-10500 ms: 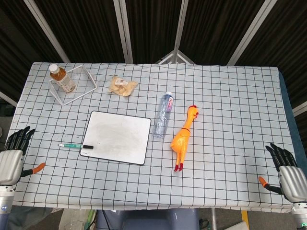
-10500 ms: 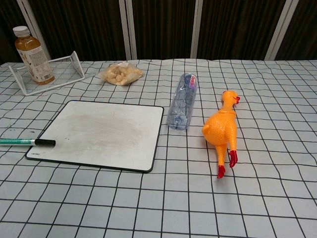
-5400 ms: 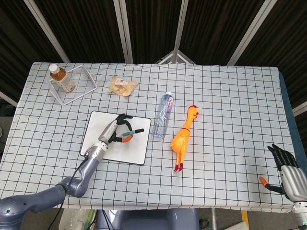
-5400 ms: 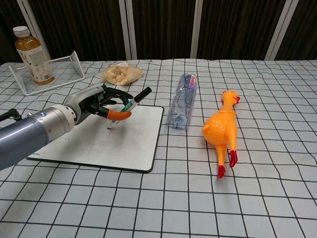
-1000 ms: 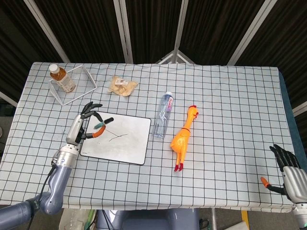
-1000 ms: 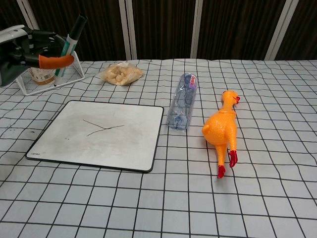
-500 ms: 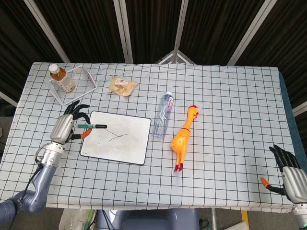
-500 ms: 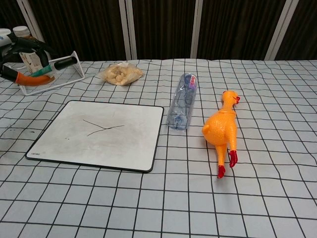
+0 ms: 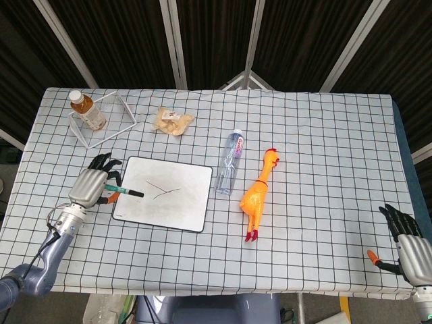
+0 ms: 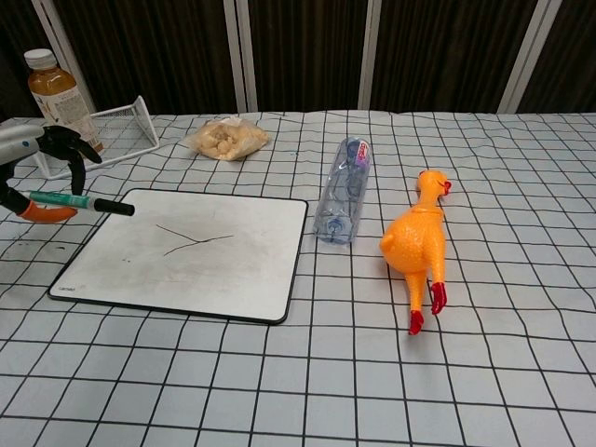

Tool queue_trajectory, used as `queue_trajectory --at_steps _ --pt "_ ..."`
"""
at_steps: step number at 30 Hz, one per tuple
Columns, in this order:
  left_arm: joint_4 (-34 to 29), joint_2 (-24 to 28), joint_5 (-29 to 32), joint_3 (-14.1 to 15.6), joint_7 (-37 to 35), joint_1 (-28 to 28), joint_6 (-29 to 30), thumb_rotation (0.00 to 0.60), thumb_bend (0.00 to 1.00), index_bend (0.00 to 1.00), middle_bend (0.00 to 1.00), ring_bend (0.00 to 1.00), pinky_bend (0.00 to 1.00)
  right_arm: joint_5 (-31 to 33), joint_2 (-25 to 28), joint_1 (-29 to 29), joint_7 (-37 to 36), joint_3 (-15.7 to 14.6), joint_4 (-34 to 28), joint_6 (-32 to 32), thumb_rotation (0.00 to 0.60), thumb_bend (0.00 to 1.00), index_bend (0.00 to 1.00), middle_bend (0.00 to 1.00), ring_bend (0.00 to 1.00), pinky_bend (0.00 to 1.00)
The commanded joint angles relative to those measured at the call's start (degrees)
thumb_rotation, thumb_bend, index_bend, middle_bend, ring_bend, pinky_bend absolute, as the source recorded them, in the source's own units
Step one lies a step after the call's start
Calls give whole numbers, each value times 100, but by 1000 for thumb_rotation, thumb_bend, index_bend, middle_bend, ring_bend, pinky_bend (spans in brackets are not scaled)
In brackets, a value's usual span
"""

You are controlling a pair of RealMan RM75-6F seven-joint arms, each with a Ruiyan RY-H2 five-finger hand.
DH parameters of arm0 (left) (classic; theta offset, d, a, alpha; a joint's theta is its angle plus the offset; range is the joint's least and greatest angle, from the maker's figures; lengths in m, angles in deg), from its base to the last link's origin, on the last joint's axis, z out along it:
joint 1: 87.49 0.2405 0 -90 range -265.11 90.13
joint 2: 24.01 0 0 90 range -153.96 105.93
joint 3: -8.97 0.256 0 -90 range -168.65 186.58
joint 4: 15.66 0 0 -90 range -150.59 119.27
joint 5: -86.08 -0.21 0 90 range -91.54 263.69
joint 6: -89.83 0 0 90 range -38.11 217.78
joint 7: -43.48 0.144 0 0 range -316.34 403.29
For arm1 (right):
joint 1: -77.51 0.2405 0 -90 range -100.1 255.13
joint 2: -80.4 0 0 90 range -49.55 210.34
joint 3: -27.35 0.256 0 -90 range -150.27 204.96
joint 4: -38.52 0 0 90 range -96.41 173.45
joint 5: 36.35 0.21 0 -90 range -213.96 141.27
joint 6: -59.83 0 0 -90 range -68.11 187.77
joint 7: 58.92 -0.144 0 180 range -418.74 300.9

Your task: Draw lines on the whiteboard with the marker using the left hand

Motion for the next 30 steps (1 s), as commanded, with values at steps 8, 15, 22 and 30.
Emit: queue_trajectory --at_steps 8,15,22,30 --pt "345 -292 470 40 427 27 -289 600 346 589 37 0 0 0 10 12 -19 10 -12 -13 600 265 0 0 0 0" --pt "53 -76 736 3 565 113 -361 600 257 457 0 0 0 -1 10 13 -3 10 -15 -15 600 265 0 0 0 0" --pt "-578 358 837 -42 537 330 -90 600 226 400 0 0 0 -4 12 -2 26 -1 -11 0 600 265 0 0 0 0" --pt "-1775 1085 520 27 299 933 953 600 182 238 0 0 0 -46 -3 -2 64 -22 5 1 600 265 0 0 0 0"
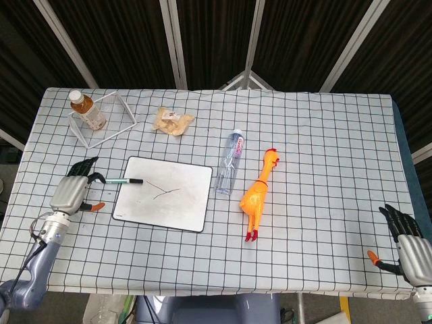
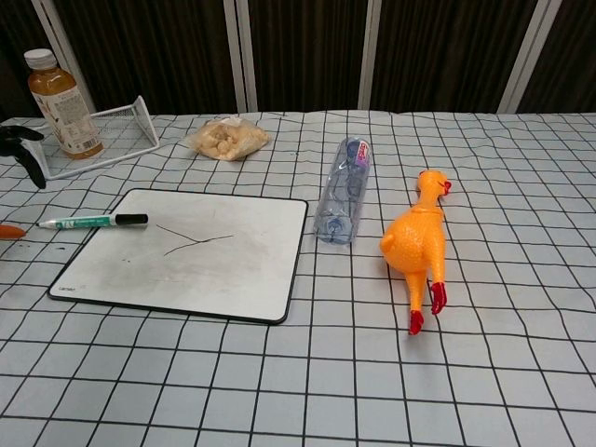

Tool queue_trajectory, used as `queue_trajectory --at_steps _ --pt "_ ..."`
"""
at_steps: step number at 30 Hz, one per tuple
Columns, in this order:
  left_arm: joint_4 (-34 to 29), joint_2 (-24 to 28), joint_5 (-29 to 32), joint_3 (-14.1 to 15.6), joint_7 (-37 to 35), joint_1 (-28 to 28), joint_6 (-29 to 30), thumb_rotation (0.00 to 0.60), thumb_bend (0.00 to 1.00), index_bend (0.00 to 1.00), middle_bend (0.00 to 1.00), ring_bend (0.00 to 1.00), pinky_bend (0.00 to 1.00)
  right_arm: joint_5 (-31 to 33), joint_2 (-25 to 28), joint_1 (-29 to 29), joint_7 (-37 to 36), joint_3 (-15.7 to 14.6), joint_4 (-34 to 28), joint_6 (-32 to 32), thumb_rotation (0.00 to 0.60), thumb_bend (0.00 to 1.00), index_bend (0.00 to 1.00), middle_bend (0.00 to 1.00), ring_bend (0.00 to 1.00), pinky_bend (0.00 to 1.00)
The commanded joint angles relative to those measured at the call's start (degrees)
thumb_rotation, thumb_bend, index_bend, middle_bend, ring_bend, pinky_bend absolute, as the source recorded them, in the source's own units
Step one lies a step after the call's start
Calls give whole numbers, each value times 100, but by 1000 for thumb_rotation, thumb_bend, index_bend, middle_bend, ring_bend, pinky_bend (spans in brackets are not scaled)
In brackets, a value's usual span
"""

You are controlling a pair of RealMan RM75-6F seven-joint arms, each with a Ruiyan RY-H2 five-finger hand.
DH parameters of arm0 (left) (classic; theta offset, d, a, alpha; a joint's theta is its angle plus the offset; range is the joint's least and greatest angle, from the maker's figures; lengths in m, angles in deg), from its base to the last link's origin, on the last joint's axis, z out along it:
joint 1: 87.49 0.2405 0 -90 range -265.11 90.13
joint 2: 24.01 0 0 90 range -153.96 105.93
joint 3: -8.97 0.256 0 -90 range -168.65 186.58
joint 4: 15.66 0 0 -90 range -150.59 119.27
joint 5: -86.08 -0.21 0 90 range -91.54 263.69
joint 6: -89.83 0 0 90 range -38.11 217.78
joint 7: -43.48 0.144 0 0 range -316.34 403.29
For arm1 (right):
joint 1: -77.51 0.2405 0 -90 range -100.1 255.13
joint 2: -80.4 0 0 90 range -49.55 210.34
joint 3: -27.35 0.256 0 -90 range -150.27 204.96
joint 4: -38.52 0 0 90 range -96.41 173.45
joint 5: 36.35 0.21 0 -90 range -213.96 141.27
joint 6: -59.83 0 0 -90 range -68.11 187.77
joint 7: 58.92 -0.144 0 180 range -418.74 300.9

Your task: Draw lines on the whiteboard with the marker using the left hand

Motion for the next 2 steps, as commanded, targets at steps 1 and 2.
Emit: queue_trajectory --at_steps 1,2 --pt "-841 550 -281 126 -146 508 756 600 180 187 0 0 0 -18 -8 6 20 -7 3 -5 600 265 0 0 0 0" --pt "-1075 697 -359 196 -174 654 947 600 178 123 0 0 0 -23 -11 7 32 -9 4 -4 600 265 0 0 0 0"
